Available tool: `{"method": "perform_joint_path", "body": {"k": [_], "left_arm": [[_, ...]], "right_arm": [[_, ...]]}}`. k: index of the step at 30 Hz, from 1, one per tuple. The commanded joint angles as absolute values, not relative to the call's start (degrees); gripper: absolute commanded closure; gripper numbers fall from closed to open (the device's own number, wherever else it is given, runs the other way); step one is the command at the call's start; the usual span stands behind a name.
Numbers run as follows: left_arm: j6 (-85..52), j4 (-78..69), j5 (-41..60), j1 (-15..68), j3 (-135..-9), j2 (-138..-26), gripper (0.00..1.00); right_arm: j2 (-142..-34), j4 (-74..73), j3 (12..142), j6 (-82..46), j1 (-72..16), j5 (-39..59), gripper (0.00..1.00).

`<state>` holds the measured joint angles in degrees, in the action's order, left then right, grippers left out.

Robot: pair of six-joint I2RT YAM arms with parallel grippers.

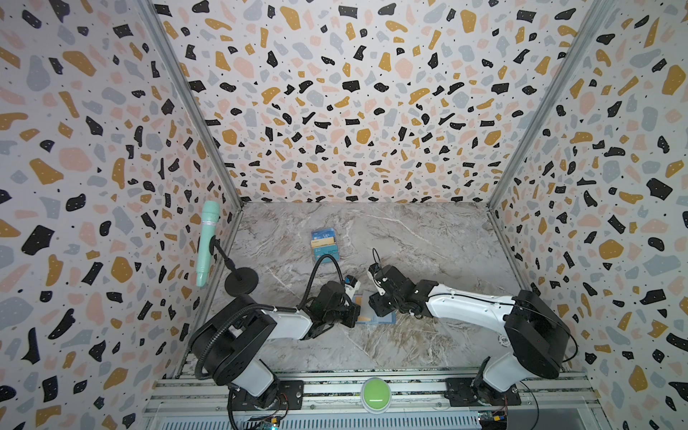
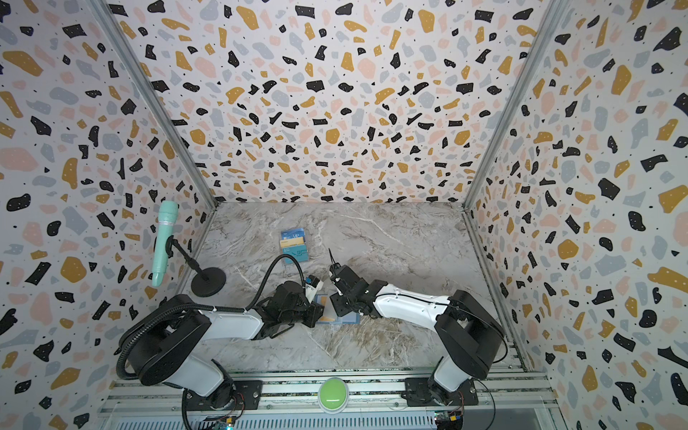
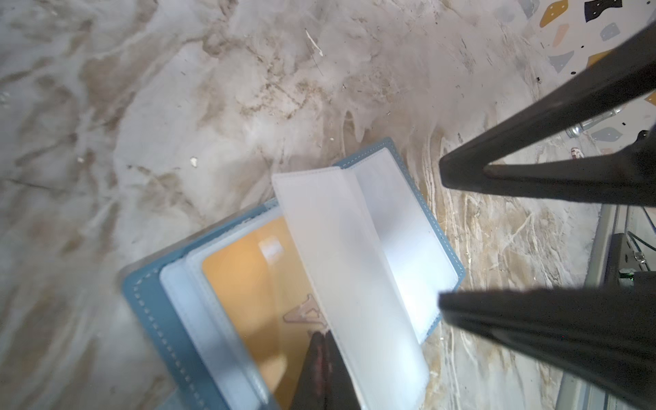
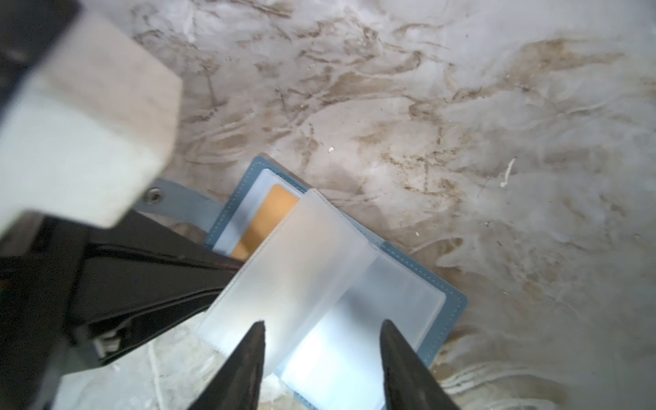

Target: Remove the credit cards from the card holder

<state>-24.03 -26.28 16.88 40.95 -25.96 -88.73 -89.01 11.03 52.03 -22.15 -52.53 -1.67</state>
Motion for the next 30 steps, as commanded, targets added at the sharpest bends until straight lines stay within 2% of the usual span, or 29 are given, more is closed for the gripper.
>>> {"method": "perform_joint_path", "body": {"k": [1,6,18,25,30], "left_arm": [[-24.6,-26.2,17.3,41.2,-24.9,-89.7,0.95],[-26.3,-28.6,20.4,41.2,-25.0,-89.0,0.95],[-28.2,-31.2,27.3,41.2,-29.8,-89.9,0.92],[-27.2,-30.9,28.2,43.9,-34.4,-96.0,0.92],[-26.6,-27.1,23.5,44.6,-35.3,-95.2,0.88]], "right_arm": [[-87.0,7.9,49.4,-19.9,-53.5,0.4,0.38],[-87.0,7.7,47.8,-18.1,-56.6,-0.8,0.31],[-73.6,13.2,42.3,-22.0,-53.3,-4.8,0.31],[-70.3,15.2,41.8,-22.4,-48.9,-5.3,0.33],[-71.5,14.3,42.1,-22.5,-47.4,-3.6,0.39]]}}
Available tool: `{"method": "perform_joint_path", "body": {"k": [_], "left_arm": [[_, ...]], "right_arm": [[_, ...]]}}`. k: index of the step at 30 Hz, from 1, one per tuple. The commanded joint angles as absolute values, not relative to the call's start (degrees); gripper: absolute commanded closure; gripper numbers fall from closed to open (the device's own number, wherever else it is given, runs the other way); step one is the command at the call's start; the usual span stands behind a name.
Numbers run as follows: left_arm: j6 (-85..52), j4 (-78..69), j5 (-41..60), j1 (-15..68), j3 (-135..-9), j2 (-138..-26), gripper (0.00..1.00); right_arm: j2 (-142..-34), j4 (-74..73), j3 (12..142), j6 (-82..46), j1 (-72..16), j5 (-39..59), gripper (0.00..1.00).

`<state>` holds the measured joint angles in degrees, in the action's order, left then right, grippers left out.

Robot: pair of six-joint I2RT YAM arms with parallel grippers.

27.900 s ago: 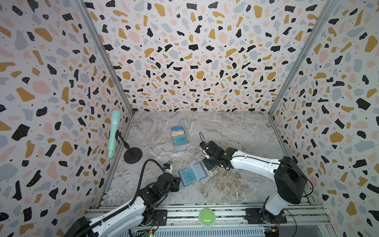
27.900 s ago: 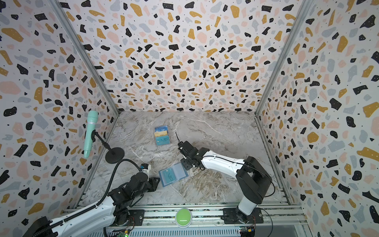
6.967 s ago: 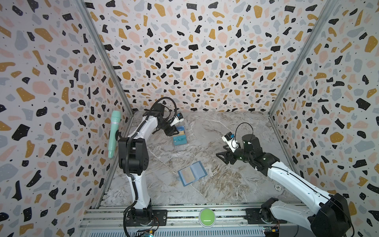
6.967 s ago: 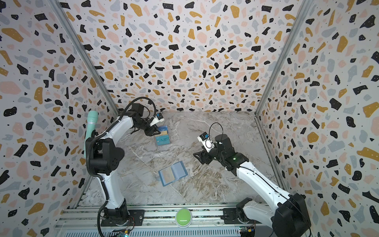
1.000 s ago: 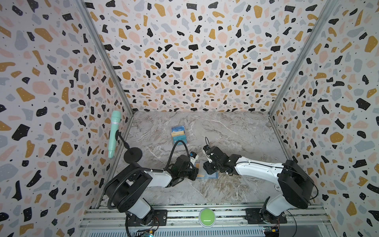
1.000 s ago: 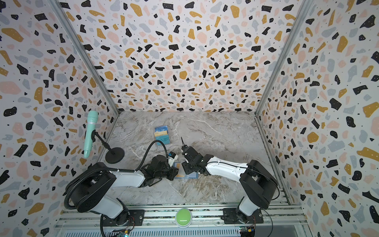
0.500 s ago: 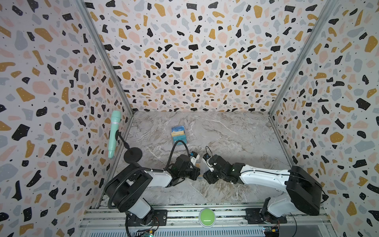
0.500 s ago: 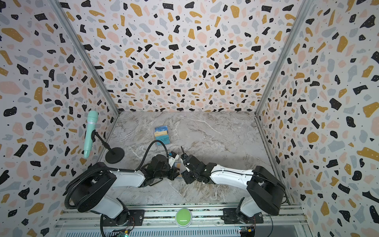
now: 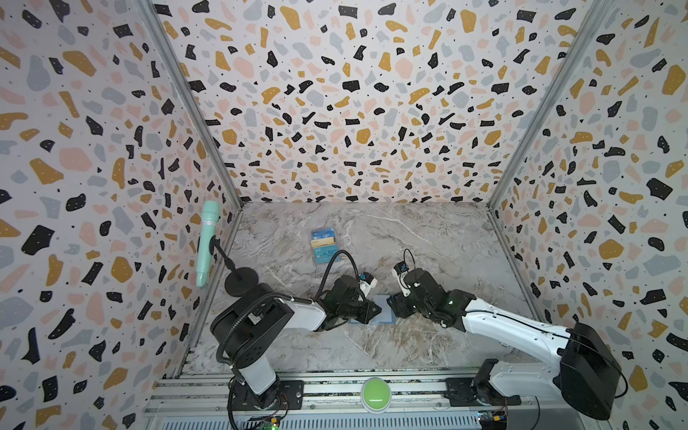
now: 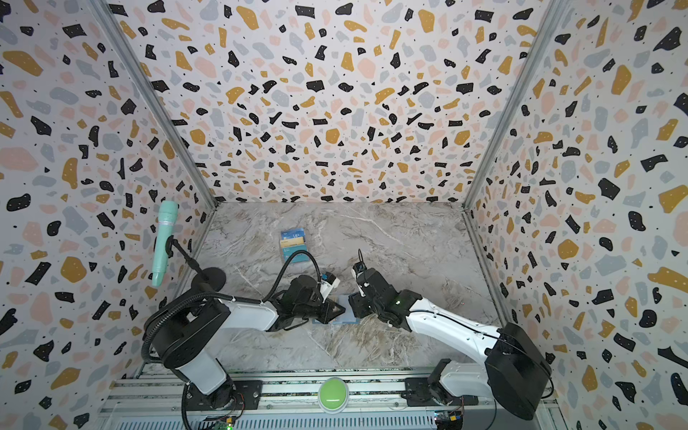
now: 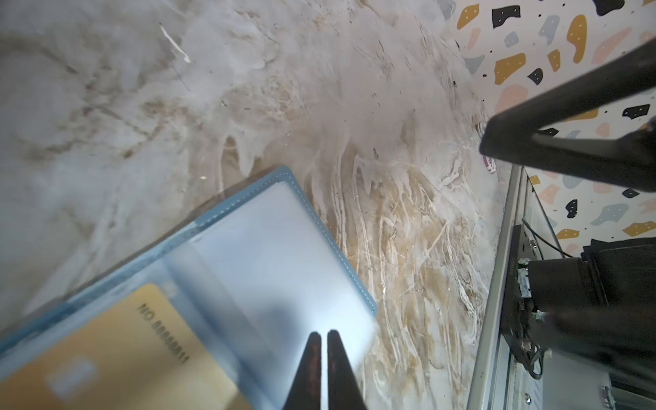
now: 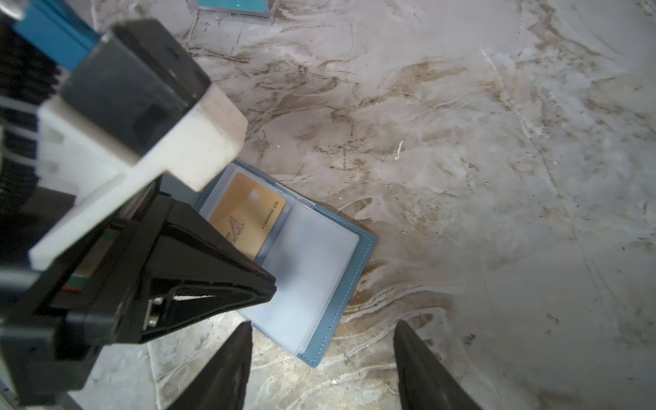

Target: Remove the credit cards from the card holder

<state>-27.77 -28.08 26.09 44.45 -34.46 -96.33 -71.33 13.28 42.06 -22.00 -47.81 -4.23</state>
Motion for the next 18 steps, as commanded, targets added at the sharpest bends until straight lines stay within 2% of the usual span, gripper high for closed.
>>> {"method": "perform_joint_path", "body": {"k": [1,8,12,18], "left_arm": [[-26.3,-25.8,21.9,44.6,-35.2,-94.3,0.88],[-23.5,-10.9,6.6,44.6,-34.9,-84.0,0.85],[-22.3,-3.8,2.3,44.6,-35.9,-82.7,0.84],[-23.2,-2.9,-0.8,44.6,-33.7,-82.5,0.84]], "right_arm": [[-72.1,14.0,42.2,-22.5,-47.3,-3.0,0.41],[-78.3,11.0,44.6,-22.1,-47.3,5.5,0.53],[-80.9,7.0,45.5,-23.1,-47.3,12.6,0.51],[-84.4,3.8,47.6,-24.8,-47.2,18.6,0.47]]}}
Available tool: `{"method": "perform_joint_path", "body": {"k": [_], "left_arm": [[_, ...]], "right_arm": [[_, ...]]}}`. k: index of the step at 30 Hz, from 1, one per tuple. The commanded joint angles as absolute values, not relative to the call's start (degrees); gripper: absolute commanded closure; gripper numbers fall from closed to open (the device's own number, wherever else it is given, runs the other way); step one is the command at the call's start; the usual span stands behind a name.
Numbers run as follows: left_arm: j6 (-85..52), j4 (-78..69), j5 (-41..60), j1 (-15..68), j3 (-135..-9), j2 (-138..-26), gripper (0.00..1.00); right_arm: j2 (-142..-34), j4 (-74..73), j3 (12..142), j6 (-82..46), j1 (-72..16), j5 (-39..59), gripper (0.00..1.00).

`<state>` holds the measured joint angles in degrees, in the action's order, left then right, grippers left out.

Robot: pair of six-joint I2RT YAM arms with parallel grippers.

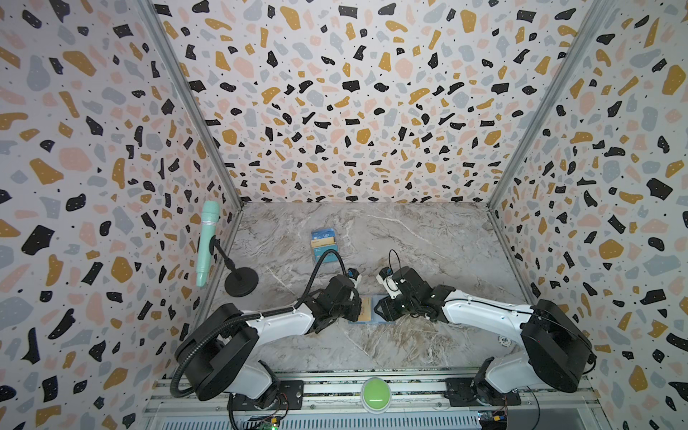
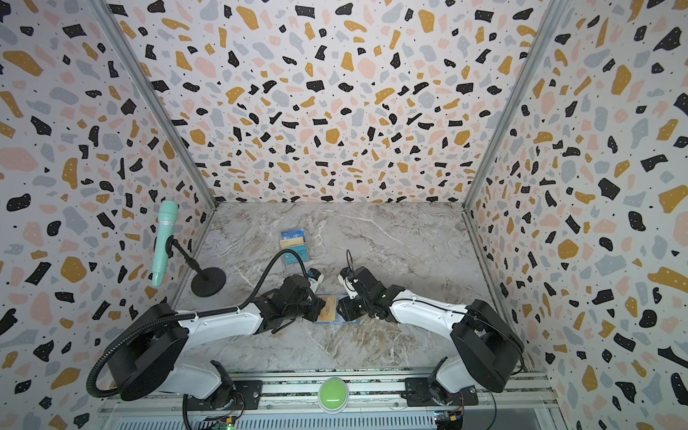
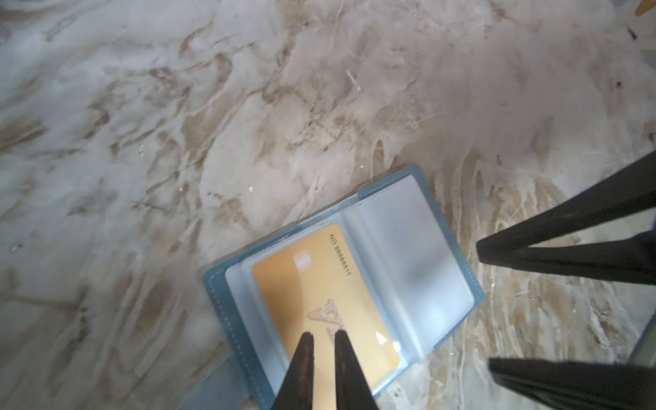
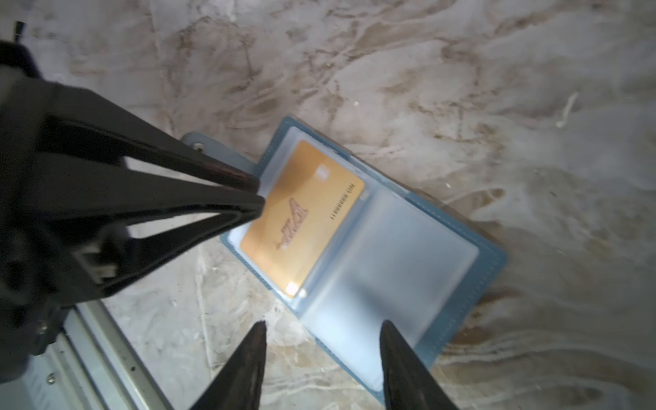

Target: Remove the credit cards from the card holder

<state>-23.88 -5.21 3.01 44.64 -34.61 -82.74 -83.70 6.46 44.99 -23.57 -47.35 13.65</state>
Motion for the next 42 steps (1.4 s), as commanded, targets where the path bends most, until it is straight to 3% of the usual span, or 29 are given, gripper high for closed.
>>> {"method": "perform_joint_path", "body": {"k": [1,13,26,42], "left_arm": [[-23.1,-3.0,-1.2,44.6,-33.5,-82.6,0.85],[-22.0,-5.6,0.0,44.6,-31.8,-83.7,0.86],[-21.4,-7.4,0.6,44.6,-31.0,-83.9,0.86],[-20.1,-9.2,1.7,44.6,-30.8,-83.7,0.87]], "right_arm": [[-85.2,3.5,48.2,-25.1,-47.2,19.9,0.46],[-92.0,-1.0,48.7,-30.7,-46.6,22.4,0.46],[-94.6,-5.6,45.5,-35.3,-44.6,22.7,0.54],[-98.6,-7.9,45.5,-36.9,-44.3,25.6,0.55]]}}
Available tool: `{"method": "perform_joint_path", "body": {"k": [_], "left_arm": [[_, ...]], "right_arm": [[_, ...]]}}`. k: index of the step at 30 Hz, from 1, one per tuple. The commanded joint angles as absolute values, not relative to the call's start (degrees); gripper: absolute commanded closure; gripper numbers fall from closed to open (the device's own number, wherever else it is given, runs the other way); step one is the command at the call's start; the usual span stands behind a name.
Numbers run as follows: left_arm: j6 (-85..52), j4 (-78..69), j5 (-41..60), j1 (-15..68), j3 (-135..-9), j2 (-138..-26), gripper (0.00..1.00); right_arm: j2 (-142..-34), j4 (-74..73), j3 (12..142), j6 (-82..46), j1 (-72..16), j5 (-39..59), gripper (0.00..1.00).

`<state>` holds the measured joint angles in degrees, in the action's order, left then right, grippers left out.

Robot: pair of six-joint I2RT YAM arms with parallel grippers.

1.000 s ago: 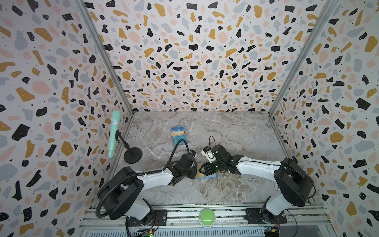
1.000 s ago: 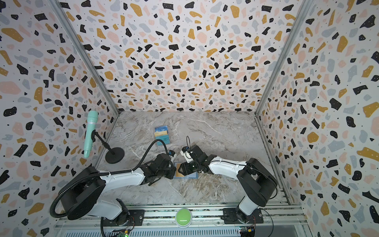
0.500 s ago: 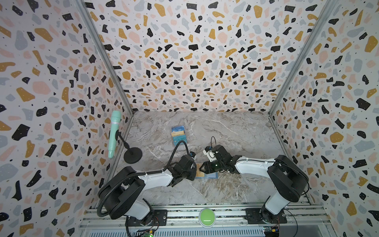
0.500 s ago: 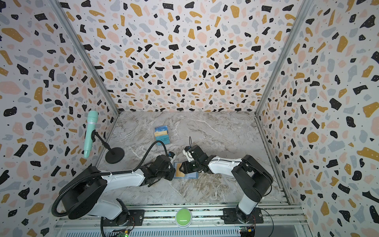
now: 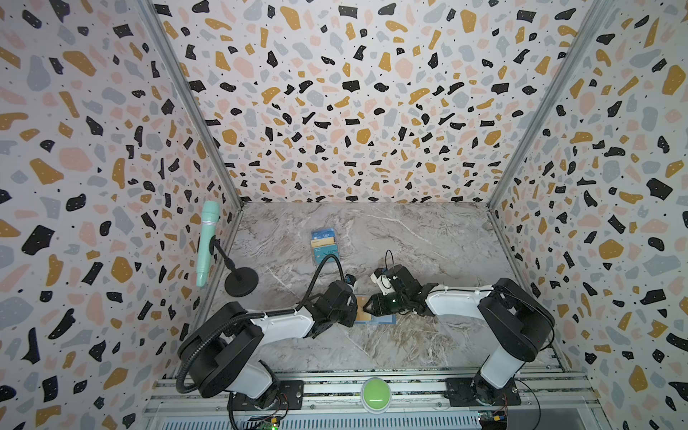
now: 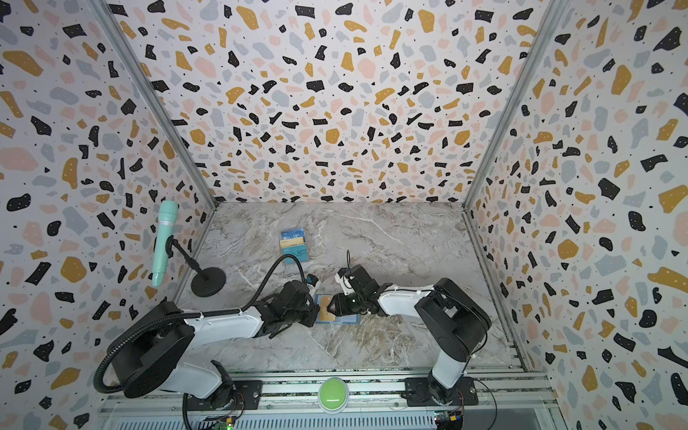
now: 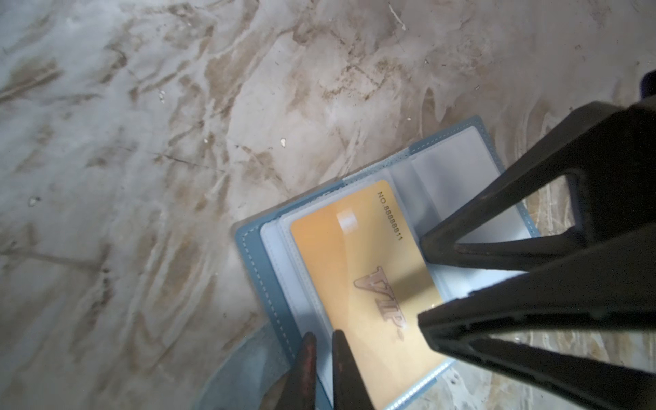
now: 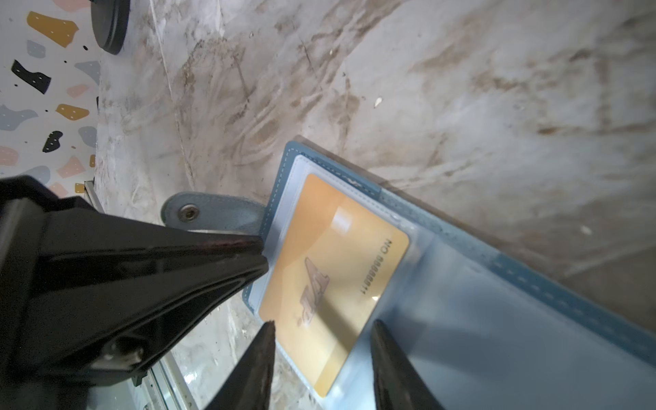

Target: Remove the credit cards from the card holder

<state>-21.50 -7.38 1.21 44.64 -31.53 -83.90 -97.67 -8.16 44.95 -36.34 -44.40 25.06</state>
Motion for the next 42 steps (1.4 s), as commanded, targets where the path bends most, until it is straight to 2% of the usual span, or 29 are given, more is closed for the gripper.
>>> {"method": "perform_joint_path", "body": {"k": [1,16,33,42], "left_arm": [[-20.0,-9.4,1.6,44.6,-30.8,-83.9,0.87],[-20.4,-10.4,1.9,44.6,-28.2,-83.1,0.88],[-23.5,-12.4,3.7,44.6,-22.6,-77.6,0.89],[-24.0,-16.1,4.0,44.6,-21.4,-79.8,0.89]], "right_arm": [[-98.8,-7.4,45.9,-36.8,-44.3,25.3,0.55],[-101.5,-4.2,49.8,-33.2,-42.2,27.2,0.53],[-107.5,-3.1,56.2,-29.5,-40.9,38.0,0.53],[-106.9,-1.4,56.0,-29.9,-40.6,44.3,0.53]]}}
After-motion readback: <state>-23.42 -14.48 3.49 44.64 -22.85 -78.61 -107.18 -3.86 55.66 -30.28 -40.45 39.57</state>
